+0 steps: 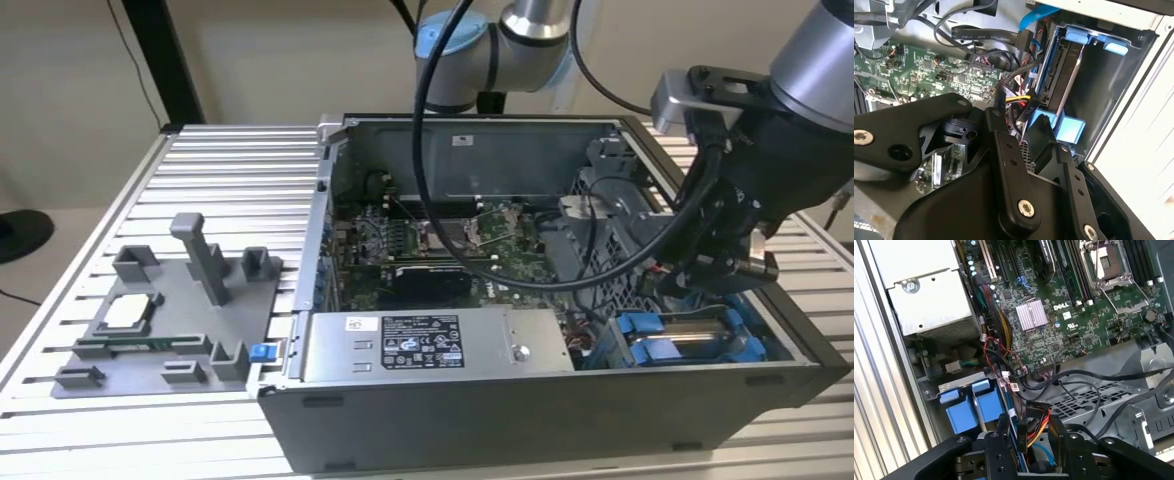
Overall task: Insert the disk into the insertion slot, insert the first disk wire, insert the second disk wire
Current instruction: 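Insert the first disk wire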
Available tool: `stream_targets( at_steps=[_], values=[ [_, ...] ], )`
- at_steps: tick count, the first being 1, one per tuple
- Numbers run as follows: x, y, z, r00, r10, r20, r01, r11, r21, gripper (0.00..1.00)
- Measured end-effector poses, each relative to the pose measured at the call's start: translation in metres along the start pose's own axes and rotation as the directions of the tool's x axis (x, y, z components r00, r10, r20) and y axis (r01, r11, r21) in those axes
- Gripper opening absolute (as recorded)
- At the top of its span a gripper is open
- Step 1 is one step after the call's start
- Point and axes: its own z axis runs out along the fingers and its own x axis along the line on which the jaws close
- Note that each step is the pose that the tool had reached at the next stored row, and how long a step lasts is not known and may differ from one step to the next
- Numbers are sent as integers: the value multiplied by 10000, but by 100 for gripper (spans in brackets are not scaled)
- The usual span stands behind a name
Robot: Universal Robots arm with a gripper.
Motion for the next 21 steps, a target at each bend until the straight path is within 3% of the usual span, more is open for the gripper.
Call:
stream_targets(
  at_steps=[4, 9, 14, 21],
  values=[
    [1, 4, 0, 10000, 4, 2, -4, 10000, 0, 100],
    [-45, -130, -5, 10000, -34, 12, 34, 10000, -5, 100],
    [12, -149, -12, 9999, -158, 66, 158, 9998, 93, 100],
    [56, -90, -11, 9997, -230, 113, 228, 9997, 123, 100]
  ],
)
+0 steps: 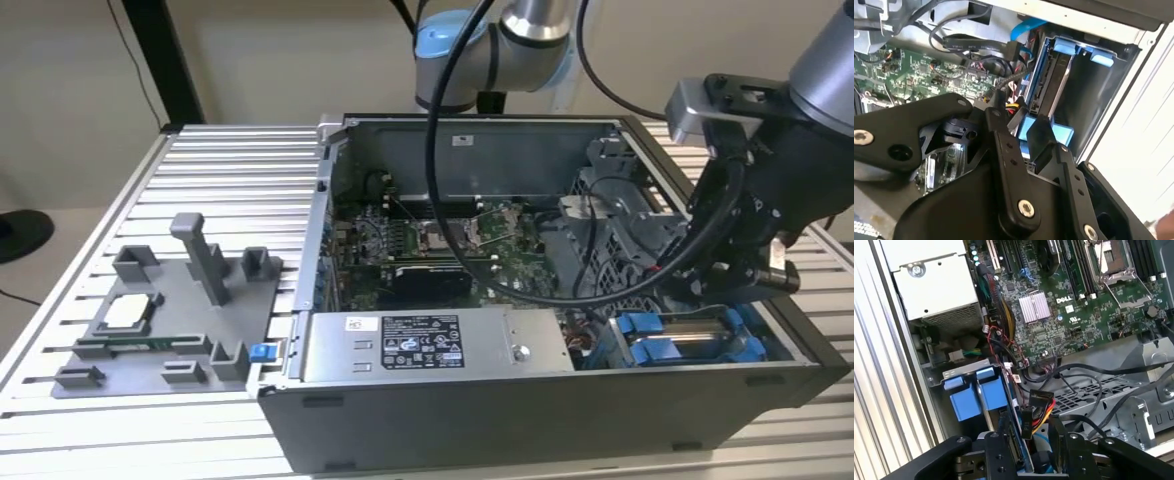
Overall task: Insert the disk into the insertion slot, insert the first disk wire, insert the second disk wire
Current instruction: 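Insert the first disk wire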
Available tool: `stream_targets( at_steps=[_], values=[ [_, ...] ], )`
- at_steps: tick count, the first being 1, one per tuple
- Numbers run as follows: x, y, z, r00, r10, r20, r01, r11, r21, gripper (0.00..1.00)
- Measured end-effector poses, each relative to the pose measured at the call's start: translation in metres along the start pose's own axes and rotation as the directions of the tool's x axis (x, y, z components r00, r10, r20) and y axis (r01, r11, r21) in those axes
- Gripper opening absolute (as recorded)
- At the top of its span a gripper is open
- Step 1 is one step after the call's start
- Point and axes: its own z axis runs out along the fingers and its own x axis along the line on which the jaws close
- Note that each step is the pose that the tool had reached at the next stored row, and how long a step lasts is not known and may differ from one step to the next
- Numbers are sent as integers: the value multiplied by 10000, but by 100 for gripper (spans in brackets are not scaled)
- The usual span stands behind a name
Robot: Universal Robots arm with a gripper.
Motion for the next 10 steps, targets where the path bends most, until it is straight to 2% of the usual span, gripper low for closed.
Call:
stream_targets(
  at_steps=[4, 10],
  values=[
    [18, -5, -1, 10000, -1, 61, 1, 10000, -24, 100],
    [16, 16, 11, 10000, -2, 72, 2, 10000, -22, 100]
  ],
)
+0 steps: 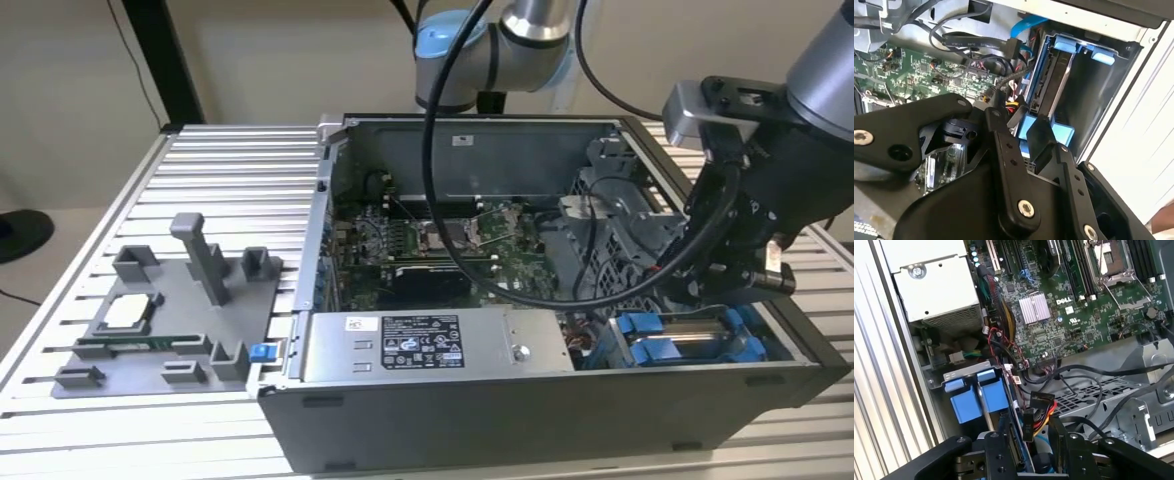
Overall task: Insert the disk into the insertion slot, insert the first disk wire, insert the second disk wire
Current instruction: 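Insert the first disk wire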
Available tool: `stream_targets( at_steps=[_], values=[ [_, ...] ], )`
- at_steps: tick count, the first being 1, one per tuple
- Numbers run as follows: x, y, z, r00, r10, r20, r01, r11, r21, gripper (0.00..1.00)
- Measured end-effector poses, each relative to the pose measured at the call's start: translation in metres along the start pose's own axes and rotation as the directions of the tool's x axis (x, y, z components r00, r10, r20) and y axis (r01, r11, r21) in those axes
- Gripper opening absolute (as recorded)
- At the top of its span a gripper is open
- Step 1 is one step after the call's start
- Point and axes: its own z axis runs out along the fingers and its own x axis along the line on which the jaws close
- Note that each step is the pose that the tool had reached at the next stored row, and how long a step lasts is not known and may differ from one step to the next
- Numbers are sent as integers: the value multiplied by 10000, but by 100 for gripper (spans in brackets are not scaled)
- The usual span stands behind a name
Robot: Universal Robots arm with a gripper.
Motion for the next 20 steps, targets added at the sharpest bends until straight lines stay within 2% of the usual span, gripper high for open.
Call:
stream_targets(
  at_steps=[3, 4, 16, 20],
  values=[
    [-15, 5, 3, 10000, 0, 0, 0, 10000, 1, 100],
    [-16, 6, 4, 10000, 0, 0, 0, 10000, 0, 0],
    [-20, 6, 4, 10000, -1, 0, 1, 10000, 0, 0],
    [-31, -28, 2, 9995, -325, -22, 324, 9995, -41, 0]
  ],
)
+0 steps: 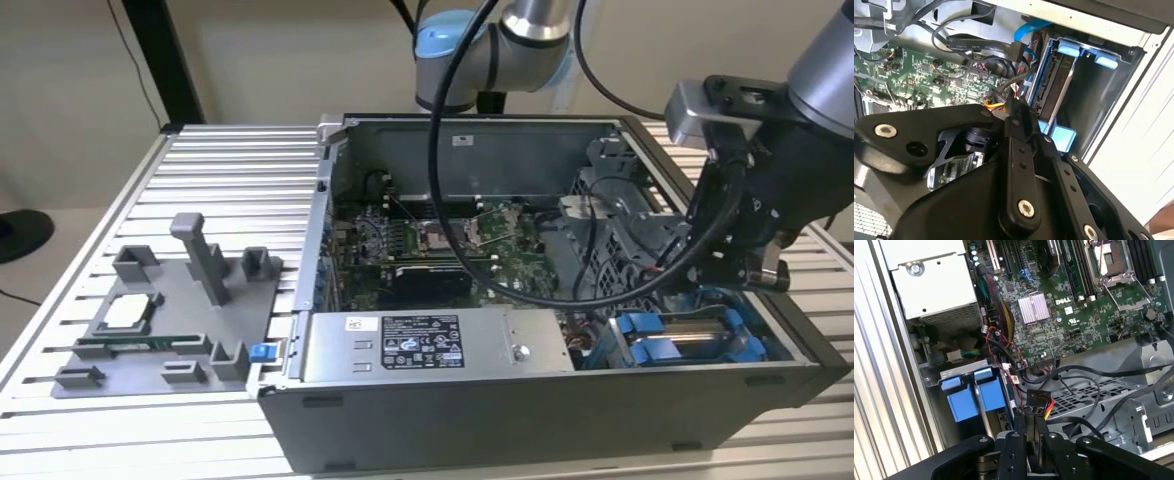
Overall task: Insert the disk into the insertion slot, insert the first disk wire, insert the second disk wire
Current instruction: 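Insert the first disk wire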
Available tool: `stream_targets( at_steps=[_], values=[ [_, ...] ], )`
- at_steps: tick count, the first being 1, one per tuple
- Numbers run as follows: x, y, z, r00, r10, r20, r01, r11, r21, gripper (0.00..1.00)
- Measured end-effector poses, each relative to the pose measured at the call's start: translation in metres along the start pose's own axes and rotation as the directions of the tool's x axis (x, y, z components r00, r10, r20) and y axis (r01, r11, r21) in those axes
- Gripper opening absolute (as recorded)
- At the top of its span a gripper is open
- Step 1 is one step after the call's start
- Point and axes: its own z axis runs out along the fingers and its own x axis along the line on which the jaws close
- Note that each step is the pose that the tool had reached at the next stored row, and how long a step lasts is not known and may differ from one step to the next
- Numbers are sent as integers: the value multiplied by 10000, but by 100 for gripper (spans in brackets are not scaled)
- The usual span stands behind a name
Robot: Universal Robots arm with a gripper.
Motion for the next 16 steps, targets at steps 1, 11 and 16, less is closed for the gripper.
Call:
stream_targets(
  at_steps=[1, 11, 16],
  values=[
    [-2, -8, 0, 9999, -110, -7, 110, 9999, -14, 0],
    [-23, -83, 1, 9970, -769, 23, 769, 9969, 178, 0],
    [-47, -170, 5, 9953, -965, 14, 964, 9952, 156, 0]
  ],
)
